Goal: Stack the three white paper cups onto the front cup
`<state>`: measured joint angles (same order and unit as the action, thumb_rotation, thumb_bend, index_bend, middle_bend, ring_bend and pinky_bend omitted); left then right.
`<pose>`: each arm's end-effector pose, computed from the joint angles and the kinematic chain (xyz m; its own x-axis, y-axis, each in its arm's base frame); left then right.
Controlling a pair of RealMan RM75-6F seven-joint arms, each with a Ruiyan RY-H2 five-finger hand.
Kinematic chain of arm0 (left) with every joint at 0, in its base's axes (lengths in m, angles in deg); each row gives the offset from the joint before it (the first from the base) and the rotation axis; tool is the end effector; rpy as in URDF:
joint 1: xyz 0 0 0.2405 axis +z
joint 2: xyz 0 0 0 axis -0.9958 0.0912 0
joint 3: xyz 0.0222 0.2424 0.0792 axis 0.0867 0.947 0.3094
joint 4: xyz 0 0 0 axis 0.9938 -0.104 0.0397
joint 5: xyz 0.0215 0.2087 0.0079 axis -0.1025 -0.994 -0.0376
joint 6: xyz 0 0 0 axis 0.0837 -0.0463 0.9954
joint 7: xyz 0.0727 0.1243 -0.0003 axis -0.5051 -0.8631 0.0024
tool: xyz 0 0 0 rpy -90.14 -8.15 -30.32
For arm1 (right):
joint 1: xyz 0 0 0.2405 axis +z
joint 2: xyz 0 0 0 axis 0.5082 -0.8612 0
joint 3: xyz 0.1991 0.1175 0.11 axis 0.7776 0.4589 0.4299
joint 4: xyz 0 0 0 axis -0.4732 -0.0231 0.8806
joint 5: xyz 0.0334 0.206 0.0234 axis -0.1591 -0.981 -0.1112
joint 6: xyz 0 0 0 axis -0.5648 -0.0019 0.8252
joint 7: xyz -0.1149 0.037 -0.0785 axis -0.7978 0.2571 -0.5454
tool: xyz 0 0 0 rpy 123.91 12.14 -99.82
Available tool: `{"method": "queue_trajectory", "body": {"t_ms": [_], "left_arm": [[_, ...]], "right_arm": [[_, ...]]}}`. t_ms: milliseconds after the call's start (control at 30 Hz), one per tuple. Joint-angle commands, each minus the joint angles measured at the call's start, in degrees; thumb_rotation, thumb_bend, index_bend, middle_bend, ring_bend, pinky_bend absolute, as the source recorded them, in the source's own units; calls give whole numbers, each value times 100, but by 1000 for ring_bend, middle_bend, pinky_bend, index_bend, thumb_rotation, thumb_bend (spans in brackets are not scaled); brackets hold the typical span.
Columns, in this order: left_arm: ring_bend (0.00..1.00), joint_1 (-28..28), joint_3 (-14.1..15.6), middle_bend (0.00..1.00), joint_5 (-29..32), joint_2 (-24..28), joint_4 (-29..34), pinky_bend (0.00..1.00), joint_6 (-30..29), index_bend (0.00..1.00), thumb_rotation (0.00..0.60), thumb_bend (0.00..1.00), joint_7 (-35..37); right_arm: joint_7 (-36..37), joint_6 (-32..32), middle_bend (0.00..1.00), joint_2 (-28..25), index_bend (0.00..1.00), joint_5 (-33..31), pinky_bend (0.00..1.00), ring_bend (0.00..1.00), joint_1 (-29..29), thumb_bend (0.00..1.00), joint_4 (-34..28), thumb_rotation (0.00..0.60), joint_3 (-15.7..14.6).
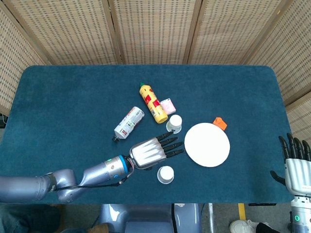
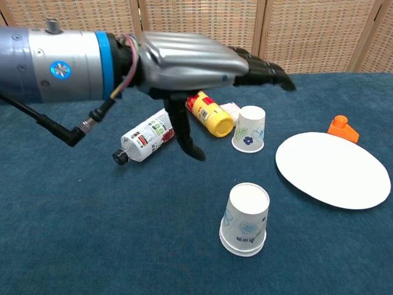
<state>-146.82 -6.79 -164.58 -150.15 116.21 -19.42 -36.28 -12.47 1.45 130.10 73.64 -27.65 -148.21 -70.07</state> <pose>0.0042 0.3065 -0.0008 0.6772 -0.0095 0.7357 0.3280 -0.8911 -0.3135 -0.3061 -0.1833 0.1666 0.5574 0.0636 0.8278 -0.8266 0.1362 0.5461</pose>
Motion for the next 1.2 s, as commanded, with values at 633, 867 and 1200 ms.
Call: {"method": "queue_trajectory", "body": {"t_ms": [633, 867, 1200], "left_arm": [[0, 3840, 589, 0, 1566, 1789, 544, 0, -3973, 0, 600, 0, 816], [0, 4283, 681, 0, 1382, 1893, 602, 0, -4246, 0, 600, 0, 947], [0, 4506, 668, 0, 1273, 1853, 443, 0, -4132, 0, 600, 0, 1140]], "right_arm": [[829, -2583, 156, 30, 180, 89, 27, 95, 2261, 28, 489, 600, 757], [928, -4292, 253, 305, 214, -583, 146, 185, 3692, 145, 679, 600, 1210], [579, -5288, 333, 1342, 271, -1686, 238, 266, 4998, 233, 1606, 600, 1306]]}}
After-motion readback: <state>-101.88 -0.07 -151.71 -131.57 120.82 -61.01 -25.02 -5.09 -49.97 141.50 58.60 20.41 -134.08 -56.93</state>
